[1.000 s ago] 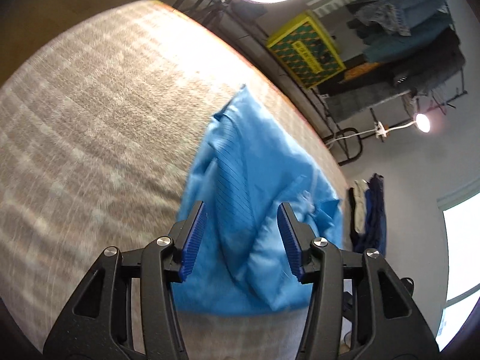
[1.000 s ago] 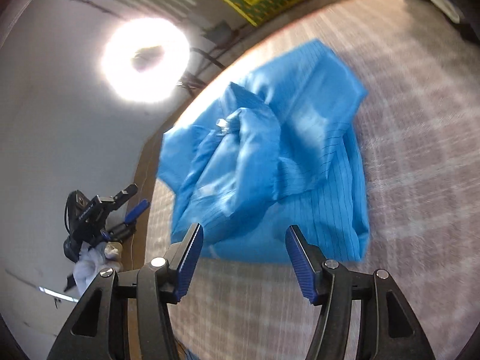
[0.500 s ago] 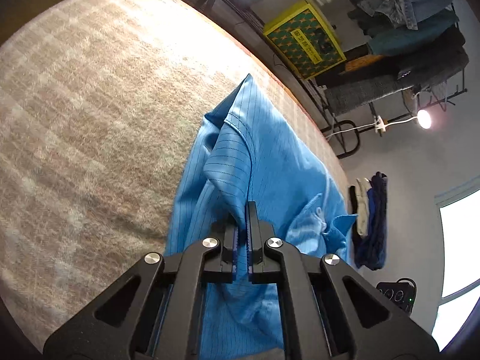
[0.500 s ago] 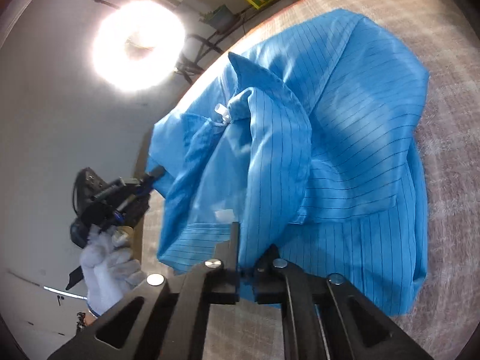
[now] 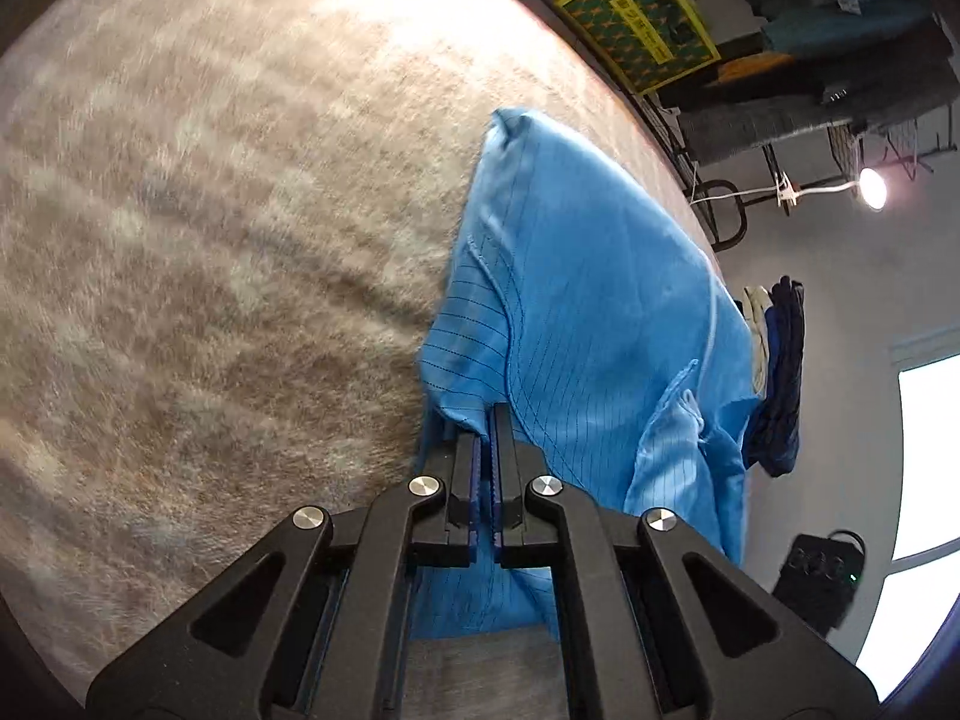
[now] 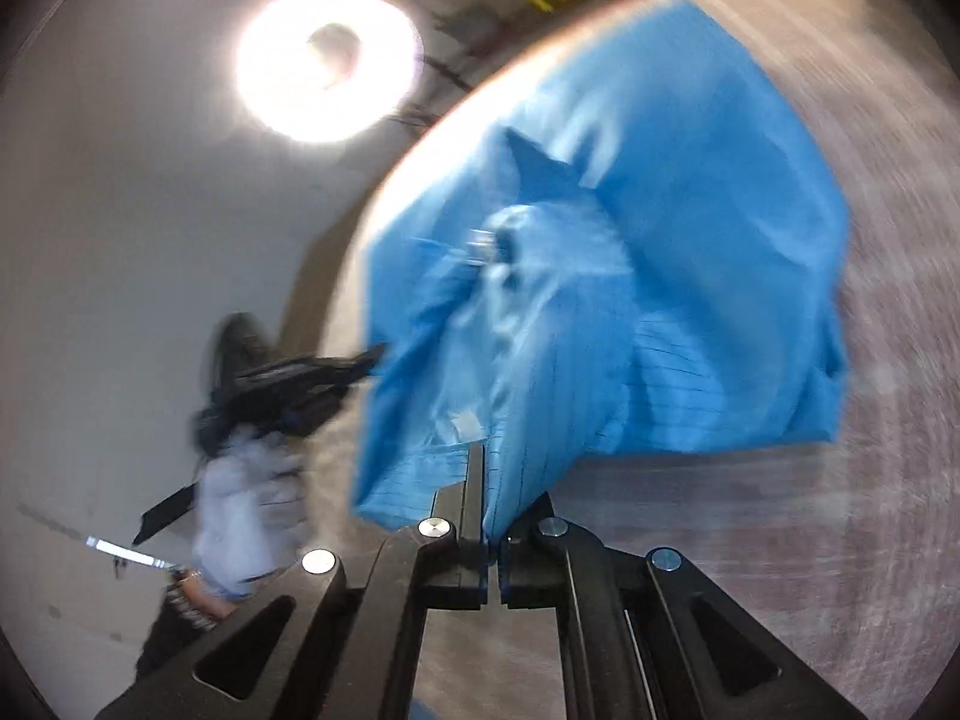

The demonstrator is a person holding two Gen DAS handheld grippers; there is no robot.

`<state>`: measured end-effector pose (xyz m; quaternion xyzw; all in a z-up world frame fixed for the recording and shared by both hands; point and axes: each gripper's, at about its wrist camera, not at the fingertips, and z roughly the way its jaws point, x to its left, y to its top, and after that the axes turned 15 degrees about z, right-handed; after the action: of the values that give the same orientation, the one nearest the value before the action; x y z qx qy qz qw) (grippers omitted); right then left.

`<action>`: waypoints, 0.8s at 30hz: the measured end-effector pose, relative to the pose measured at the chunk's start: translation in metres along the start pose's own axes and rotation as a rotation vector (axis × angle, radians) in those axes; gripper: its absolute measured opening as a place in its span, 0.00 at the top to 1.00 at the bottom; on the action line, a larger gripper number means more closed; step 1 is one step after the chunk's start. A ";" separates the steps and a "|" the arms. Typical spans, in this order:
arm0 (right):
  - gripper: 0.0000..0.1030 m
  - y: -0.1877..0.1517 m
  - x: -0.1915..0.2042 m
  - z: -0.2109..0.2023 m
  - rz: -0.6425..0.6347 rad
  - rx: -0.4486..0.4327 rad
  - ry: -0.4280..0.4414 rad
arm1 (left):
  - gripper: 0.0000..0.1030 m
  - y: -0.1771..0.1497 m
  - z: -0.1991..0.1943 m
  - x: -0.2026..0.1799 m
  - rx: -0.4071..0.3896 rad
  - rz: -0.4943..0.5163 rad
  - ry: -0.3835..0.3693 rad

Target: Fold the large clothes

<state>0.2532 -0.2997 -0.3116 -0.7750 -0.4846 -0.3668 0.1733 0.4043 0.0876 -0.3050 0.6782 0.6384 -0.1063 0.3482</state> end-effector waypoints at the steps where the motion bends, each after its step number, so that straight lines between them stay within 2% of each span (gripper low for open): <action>1: 1.00 0.002 -0.005 0.002 -0.004 -0.003 -0.028 | 1.00 0.000 -0.001 -0.003 0.000 0.010 -0.009; 5: 1.00 -0.002 -0.014 0.002 -0.016 0.017 -0.062 | 1.00 -0.007 0.004 -0.016 0.036 0.107 0.028; 7: 0.99 -0.004 -0.009 -0.001 -0.061 0.035 -0.066 | 0.99 -0.007 0.001 -0.015 0.042 0.105 0.008; 8: 0.95 -0.006 -0.007 -0.003 -0.079 0.050 -0.066 | 0.96 -0.005 -0.003 -0.012 0.034 0.091 0.001; 9: 0.88 -0.008 -0.004 -0.006 -0.104 0.073 -0.079 | 0.94 -0.002 -0.011 -0.008 0.014 0.075 -0.009; 10: 0.64 -0.008 -0.001 -0.008 -0.127 0.100 -0.101 | 0.84 0.002 -0.019 -0.005 -0.007 0.063 -0.017; 11: 0.55 -0.010 0.000 -0.013 -0.141 0.114 -0.116 | 0.70 0.006 -0.026 -0.003 -0.027 0.050 -0.022; 12: 0.51 -0.012 -0.002 -0.021 -0.153 0.108 -0.137 | 0.63 0.011 -0.034 0.000 -0.053 0.033 -0.034; 13: 0.52 -0.013 -0.002 -0.032 -0.172 0.091 -0.141 | 0.52 0.017 -0.041 0.005 -0.086 0.008 -0.050; 14: 0.52 -0.014 0.002 -0.043 -0.196 0.064 -0.138 | 0.49 0.021 -0.047 0.010 -0.115 -0.016 -0.067; 17: 0.52 -0.009 0.023 -0.081 -0.324 -0.113 -0.128 | 0.49 0.037 -0.049 0.020 -0.163 -0.075 -0.103; 20: 0.52 0.004 0.043 -0.094 -0.437 -0.326 -0.238 | 0.49 0.053 -0.034 0.028 -0.165 -0.124 -0.133; 22: 0.57 0.019 0.045 -0.078 -0.448 -0.360 -0.301 | 0.49 0.064 -0.020 0.031 -0.167 -0.163 -0.189; 24: 0.61 0.035 0.039 -0.057 -0.411 -0.316 -0.328 | 0.49 0.074 -0.006 0.031 -0.166 -0.173 -0.233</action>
<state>0.2711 -0.3272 -0.2422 -0.7269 -0.5897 -0.3350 -0.1075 0.4767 0.1198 -0.2937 0.5726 0.6563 -0.1607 0.4642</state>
